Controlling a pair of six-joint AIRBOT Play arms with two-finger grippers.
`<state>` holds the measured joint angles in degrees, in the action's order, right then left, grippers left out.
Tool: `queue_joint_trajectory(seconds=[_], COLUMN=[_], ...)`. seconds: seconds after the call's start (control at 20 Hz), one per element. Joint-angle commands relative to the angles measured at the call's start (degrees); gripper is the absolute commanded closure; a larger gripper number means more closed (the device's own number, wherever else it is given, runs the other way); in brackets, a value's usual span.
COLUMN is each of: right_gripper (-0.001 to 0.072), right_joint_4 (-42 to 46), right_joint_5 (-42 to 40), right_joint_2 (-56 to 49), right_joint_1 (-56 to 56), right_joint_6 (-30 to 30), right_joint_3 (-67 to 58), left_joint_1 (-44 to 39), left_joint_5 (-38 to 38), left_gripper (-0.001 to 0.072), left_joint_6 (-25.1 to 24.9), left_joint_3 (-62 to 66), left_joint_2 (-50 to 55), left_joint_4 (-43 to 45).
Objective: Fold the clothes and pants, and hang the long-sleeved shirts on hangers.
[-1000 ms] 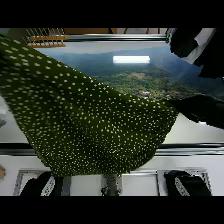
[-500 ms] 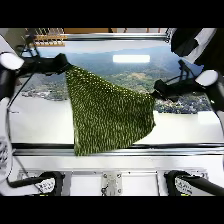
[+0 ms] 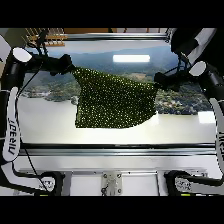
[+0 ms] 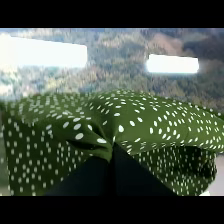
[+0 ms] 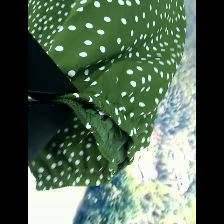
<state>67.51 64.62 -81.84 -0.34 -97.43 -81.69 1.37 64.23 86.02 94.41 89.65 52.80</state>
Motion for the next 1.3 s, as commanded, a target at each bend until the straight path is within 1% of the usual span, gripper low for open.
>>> queue_joint_trajectory(seconds=[0.0,0.1,0.2,0.4,0.6,0.85,0.9,0.95,1.0,1.05,1.1,1.15,1.25], right_gripper=[0.0704,0.0704,0.0704,0.0704,0.0703,0.0694,0.0690,0.0615,0.0348,0.0145,0.0106,0.0106,0.0105], right_joint_4=[8.07,10.62,11.21,10.88,10.86,10.71,10.05,8.85,7.82,7.13,6.95,6.88,6.86], right_joint_5=[5.49,6.23,5.84,1.75,-0.79,-1.40,-1.40,-1.40,-1.33,-1.18,-0.39,0.85,3.65], right_joint_2=[2.82,4.79,6.03,6.05,6.03,6.05,6.10,6.21,6.47,7.04,8.00,9.38,12.72], right_joint_1=[1.14,2.27,3.10,5.75,8.48,8.52,8.48,8.33,8.07,7.80,7.45,6.75,4.07], right_joint_6=[0.17,0.15,0.15,0.07,-0.07,-0.09,-0.09,0.00,0.02,0.17,0.20,0.24,3.02], right_joint_3=[2.75,7.50,12.81,22.05,26.95,27.54,27.50,27.30,26.73,25.97,25.03,23.78,21.59], left_joint_1=[-0.09,-0.22,-0.20,-0.20,-0.20,-0.17,-0.07,0.00,0.24,0.46,0.87,1.14,1.11], left_joint_5=[0.04,-1.86,-4.94,-10.99,-16.00,-16.20,-16.22,-15.65,-14.23,-12.02,-9.49,-6.88,-2.14], left_gripper=[0.0704,0.0704,0.0704,0.0704,0.0704,0.0703,0.0648,0.0387,0.0270,0.0277,0.0277,0.0278,0.0277], left_joint_6=[-1.92,-2.78,-3.45,-5.90,-6.34,-6.34,-6.34,-6.34,-6.34,-6.34,-6.34,-6.32,-6.32], left_joint_3=[-13.70,-23.96,-33.68,-47.76,-54.71,-56.22,-56.04,-55.25,-53.62,-51.39,-48.92,-46.38,-41.13], left_joint_2=[-7.69,-12.04,-15.65,-18.25,-18.25,-18.27,-18.29,-18.27,-18.27,-18.29,-18.29,-18.29,-18.32], left_joint_4=[0.22,0.09,0.15,-0.44,-0.35,-0.31,-0.33,-0.15,-0.04,0.00,0.04,0.00,0.02])
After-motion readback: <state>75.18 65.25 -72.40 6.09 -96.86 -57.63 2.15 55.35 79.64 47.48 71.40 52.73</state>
